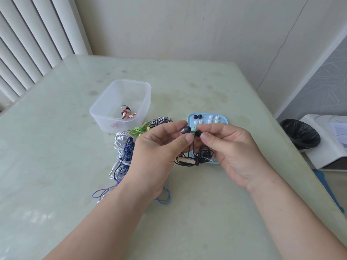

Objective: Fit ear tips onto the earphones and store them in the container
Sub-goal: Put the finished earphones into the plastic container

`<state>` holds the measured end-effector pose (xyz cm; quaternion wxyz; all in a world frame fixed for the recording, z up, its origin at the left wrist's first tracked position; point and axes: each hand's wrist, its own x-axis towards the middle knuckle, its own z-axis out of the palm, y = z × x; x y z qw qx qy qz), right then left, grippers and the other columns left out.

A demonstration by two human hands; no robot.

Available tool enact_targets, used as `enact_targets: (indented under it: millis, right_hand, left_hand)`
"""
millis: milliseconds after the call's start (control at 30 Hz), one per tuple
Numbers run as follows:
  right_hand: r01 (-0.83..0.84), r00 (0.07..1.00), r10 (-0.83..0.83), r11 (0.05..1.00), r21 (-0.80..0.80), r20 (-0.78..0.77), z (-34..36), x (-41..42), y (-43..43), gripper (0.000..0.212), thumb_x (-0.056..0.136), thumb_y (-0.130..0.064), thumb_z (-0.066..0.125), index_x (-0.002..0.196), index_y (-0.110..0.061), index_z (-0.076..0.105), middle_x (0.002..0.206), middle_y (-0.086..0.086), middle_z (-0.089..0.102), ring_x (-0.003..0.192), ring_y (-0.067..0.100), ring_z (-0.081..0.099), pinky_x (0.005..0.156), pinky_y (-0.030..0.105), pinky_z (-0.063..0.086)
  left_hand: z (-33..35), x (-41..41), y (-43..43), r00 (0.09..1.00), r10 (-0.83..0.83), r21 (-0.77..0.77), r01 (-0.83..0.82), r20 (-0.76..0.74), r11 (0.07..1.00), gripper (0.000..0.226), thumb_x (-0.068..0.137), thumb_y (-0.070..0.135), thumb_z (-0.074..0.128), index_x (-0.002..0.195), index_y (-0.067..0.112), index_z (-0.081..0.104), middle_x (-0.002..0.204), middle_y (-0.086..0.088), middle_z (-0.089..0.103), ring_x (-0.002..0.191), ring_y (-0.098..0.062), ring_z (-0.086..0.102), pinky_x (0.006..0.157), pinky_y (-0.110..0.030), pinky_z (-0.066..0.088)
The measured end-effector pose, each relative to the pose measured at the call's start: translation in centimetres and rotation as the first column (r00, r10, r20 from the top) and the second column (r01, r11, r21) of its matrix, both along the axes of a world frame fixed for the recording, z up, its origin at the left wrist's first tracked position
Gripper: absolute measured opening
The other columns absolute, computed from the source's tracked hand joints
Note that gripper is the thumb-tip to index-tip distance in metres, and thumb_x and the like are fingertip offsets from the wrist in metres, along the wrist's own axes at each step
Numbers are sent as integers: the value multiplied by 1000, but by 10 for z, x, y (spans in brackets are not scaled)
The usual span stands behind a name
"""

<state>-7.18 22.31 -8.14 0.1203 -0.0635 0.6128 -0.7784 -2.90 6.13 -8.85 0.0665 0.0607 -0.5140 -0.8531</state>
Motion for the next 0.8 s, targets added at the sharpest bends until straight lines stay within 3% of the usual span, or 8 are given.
enact_targets:
  millis: [100,267,433,600,733,800]
  right_hand:
    - [0,999,1,1000,-30,35,0,1,-2,23,74,-7,72,96,-7,78,99,27,74,85,33,71,84,43,59]
    - [14,994,-5,996,-85,107,1,1,-3,24,72,-5,74,95,-1,73,86,21,74,75,29,71,72,34,60]
    - [-23,996,30,997,-80,86,1,0,-3,22,73,-9,74,93,-2,74,84,20,73,76,29,68,75,35,59]
    - [-55,996,58,997,-49,65,1,2,-3,8,76,-11,73,83,-10,77,85,19,73,80,32,67,73,35,60]
    - [-29,998,30,999,-23,52,0,4,-6,7,77,-14,73,81,-12,77,85,18,73,79,29,67,74,35,58]
    - [4,999,-3,1000,-20,32,-2,6,-10,6,77,-16,73,80,-12,77,82,17,73,76,26,67,74,35,57]
  left_hand:
    - [-1,0,1,1000,-1,5,1,-7,1000,25,84,-9,74,106,5,75,88,-11,79,85,-32,77,78,-32,61]
    - [-2,-1,1,999,6,14,-5,-32,1000,24,84,-7,74,106,4,74,90,-14,78,85,-34,75,81,-37,61]
    - [-3,-1,0,999,10,23,-9,-40,1000,33,75,5,78,108,5,74,92,-16,77,88,-37,73,83,-39,61]
    - [-4,0,2,999,-27,34,28,-41,999,35,73,7,78,108,5,74,90,-10,78,89,-35,73,86,-40,61]
    - [-8,-2,2,999,-19,4,19,-41,1000,31,78,3,84,107,9,76,92,-10,77,92,-35,73,90,-43,61]
    - [-10,-2,2,999,2,2,-1,-34,1000,31,79,6,78,109,10,77,92,-9,75,90,-31,73,92,-45,60]
